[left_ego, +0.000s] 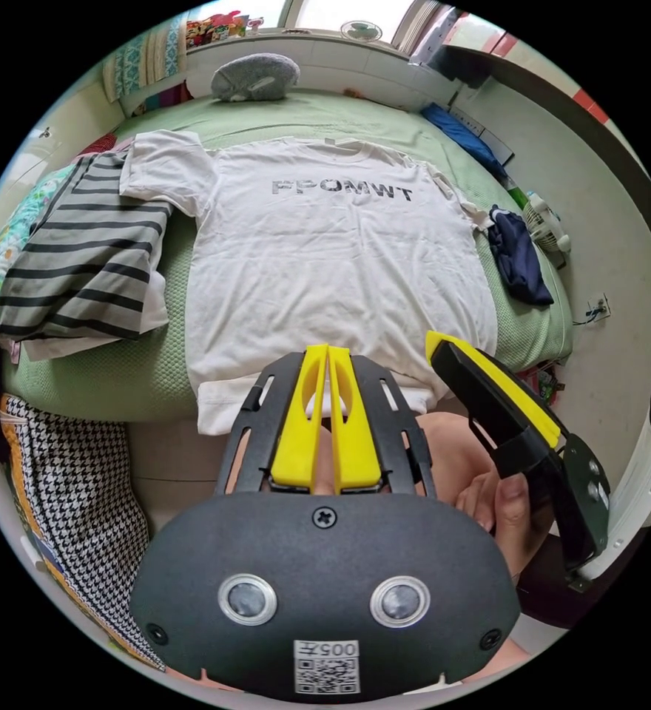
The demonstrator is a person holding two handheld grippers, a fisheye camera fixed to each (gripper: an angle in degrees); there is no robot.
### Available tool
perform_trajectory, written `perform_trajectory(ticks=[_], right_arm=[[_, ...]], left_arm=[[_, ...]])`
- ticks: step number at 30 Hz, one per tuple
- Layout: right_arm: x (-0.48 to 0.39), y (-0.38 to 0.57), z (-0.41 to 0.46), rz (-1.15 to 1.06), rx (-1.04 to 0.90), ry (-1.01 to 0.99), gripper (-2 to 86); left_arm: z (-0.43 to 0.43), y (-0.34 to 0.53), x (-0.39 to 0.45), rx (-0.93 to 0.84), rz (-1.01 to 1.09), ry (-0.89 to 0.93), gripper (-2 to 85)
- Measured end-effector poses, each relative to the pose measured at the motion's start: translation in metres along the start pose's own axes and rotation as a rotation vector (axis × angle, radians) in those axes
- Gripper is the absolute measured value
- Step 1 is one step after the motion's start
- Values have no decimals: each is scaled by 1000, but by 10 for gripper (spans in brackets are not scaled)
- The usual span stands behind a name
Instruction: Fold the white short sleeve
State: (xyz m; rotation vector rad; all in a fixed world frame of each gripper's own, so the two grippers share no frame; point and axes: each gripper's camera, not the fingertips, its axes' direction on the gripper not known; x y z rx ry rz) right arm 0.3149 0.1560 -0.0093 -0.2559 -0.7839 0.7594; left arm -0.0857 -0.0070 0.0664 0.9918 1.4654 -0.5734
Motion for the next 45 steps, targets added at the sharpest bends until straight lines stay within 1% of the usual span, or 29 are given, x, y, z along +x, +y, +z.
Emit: perform_trajectory(ticks=[19,36,45], right_arm=[[4,2,9,-11,6,-8,-12],[-4,-2,33,-65,-12,16,-12],[-2,-7,49,-77,-9,-1,-12]], left_arm=[[0,-11,-7,-11,-9,35,-1],[-5,-21,-18,-21,-3,18,-1],[-12,-26,-40,-22,-31,43,-1]])
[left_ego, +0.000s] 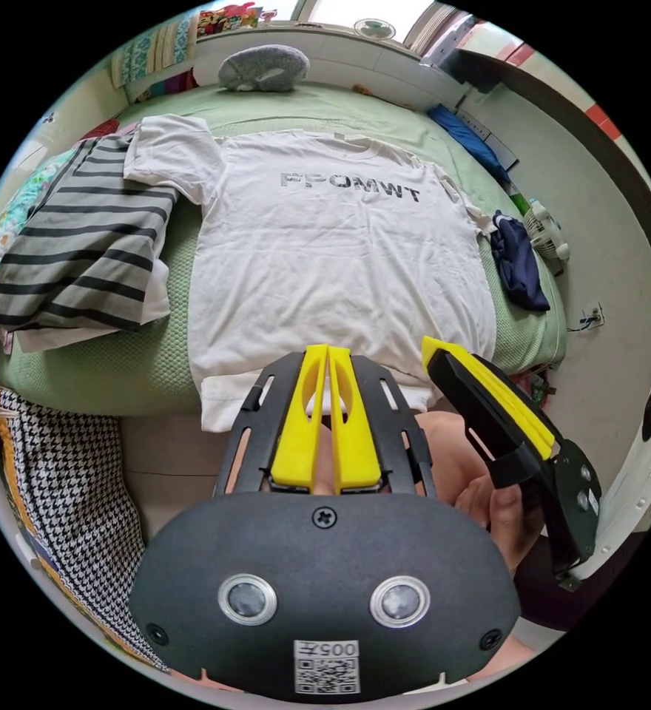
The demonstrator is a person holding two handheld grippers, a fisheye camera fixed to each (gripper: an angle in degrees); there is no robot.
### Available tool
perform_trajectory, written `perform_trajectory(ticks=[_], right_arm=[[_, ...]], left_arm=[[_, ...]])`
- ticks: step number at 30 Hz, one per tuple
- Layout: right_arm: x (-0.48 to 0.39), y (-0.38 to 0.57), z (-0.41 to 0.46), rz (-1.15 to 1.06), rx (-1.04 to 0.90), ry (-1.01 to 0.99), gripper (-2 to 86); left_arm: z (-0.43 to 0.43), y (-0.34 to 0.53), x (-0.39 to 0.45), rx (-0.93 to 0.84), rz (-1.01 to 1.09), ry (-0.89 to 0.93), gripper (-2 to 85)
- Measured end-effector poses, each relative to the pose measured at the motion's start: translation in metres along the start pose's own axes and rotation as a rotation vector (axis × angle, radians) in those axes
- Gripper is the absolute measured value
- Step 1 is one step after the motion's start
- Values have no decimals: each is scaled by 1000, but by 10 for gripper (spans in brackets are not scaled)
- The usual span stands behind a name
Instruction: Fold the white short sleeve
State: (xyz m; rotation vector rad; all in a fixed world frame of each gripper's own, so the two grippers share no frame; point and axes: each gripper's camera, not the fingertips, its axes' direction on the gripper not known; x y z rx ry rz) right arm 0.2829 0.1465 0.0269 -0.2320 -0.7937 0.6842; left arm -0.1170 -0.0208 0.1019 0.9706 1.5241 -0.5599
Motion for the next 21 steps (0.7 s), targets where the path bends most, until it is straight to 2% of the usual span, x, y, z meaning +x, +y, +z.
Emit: perform_trajectory(ticks=[10,16,21], right_arm=[[0,-13,25,-17,11,-46,-12],[-6,-23,48,-18,-9,-69,-12],[-12,-26,66,-24,-40,-47,-12]], left_arm=[[-8,-5,-15,-21,-4,-12,-1],[-21,-10,-45,-38,-57,-96,-1],[-62,-9,-65,36,-27,-152,-1]])
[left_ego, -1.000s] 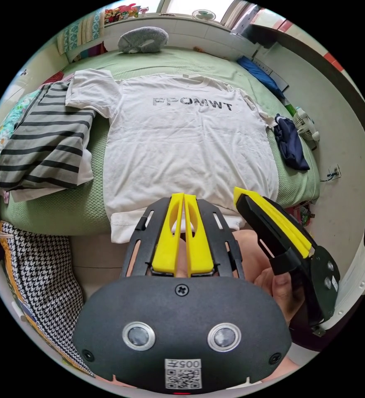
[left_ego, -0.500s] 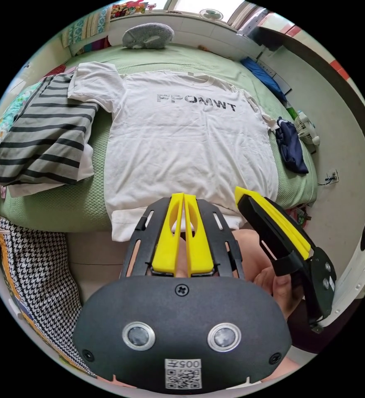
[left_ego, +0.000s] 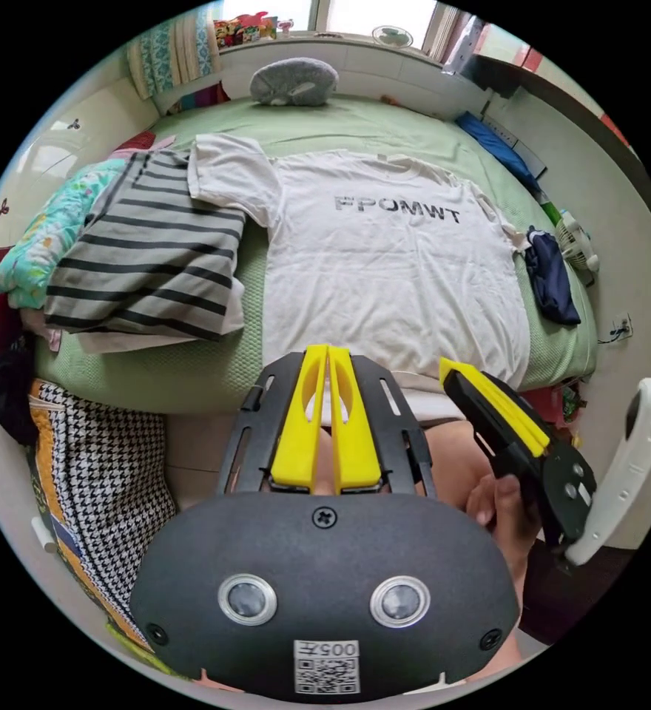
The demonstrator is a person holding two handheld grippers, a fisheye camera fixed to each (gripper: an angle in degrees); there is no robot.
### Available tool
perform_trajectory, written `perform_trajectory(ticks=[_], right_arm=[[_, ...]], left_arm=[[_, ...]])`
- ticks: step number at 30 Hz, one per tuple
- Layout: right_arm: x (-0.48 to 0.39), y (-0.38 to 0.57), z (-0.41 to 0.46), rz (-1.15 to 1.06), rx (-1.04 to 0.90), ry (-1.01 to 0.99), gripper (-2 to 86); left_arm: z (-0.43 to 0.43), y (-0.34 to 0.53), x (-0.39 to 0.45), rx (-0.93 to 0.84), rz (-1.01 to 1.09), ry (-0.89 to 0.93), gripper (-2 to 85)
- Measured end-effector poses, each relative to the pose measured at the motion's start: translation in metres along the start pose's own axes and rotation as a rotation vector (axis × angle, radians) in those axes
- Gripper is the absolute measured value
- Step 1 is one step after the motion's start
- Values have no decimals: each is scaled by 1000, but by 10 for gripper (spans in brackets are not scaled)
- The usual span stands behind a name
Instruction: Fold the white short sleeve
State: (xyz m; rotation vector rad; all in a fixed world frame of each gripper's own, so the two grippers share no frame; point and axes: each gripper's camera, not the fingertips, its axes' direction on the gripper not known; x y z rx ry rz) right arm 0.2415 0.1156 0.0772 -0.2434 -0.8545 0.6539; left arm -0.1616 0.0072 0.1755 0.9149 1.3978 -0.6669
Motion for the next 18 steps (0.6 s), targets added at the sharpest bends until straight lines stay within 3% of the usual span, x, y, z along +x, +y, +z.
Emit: perform_trajectory(ticks=[11,18], right_arm=[[29,-22,44,121,-109,-6,-11],[-1,-43,80,-13,-146,156,-12]], left_arm=[[-46,-4,-77,234,-68,157,-2],[-21,-41,-126,170,-124,163,-2]])
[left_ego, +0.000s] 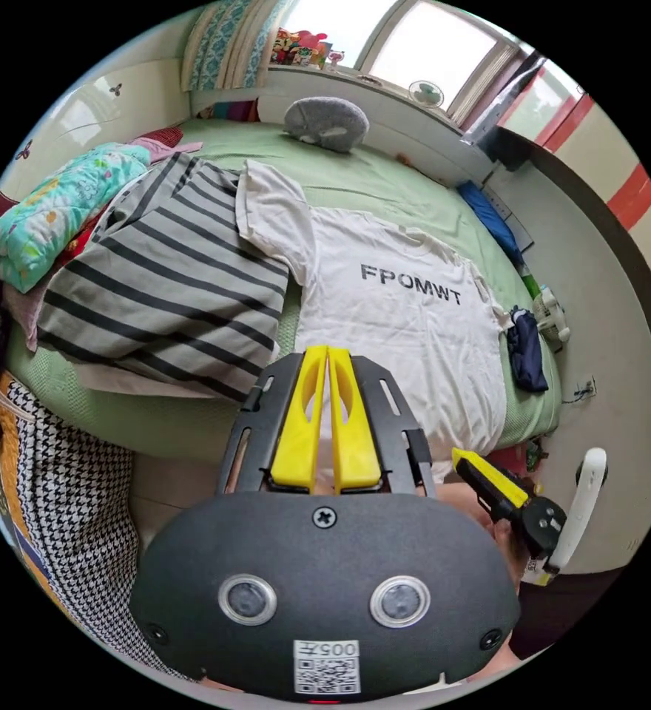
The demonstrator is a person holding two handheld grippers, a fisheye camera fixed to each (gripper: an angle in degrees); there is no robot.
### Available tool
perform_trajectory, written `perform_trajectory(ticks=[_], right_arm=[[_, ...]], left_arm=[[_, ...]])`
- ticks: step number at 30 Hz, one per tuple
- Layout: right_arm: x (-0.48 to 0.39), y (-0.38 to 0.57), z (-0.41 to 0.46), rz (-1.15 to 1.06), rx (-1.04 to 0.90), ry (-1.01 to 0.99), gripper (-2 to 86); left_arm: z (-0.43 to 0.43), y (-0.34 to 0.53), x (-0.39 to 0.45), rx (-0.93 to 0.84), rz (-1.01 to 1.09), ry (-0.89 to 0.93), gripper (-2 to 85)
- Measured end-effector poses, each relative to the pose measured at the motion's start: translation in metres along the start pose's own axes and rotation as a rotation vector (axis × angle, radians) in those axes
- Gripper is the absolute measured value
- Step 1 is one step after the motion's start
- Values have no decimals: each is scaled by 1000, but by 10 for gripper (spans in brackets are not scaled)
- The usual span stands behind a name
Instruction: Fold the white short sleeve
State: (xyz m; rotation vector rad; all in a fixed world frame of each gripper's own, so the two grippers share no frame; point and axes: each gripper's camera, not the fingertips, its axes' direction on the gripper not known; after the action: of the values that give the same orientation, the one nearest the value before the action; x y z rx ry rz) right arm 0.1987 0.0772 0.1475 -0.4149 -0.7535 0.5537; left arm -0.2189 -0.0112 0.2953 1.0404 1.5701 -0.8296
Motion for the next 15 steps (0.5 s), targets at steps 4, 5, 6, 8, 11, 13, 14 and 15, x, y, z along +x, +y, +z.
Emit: perform_trajectory(ticks=[4,5,6,8,11,13,14,15], right_arm=[[-12,-26,25,-19,-68,104,-12],[-10,-36,33,13,-88,139,-12],[-9,-40,37,17,-96,146,-12],[-11,-57,45,6,-89,131,-12],[-14,-70,55,-2,-90,111,-13],[-18,-76,59,-16,-84,82,-13],[-20,-80,63,-26,-84,61,-13],[-21,-82,65,-31,-87,53,-13]], left_arm=[[6,-47,-25,37,-56,-58,-2],[7,-63,-33,26,-80,-60,-2],[7,-71,-37,26,-91,-57,-2],[-1,-94,-52,120,-128,-28,-3],[-7,-112,-64,242,-84,97,-5],[-2,-120,-69,229,-82,102,-6],[4,-123,-72,217,-81,63,-6],[7,-124,-73,209,-81,42,-6]])
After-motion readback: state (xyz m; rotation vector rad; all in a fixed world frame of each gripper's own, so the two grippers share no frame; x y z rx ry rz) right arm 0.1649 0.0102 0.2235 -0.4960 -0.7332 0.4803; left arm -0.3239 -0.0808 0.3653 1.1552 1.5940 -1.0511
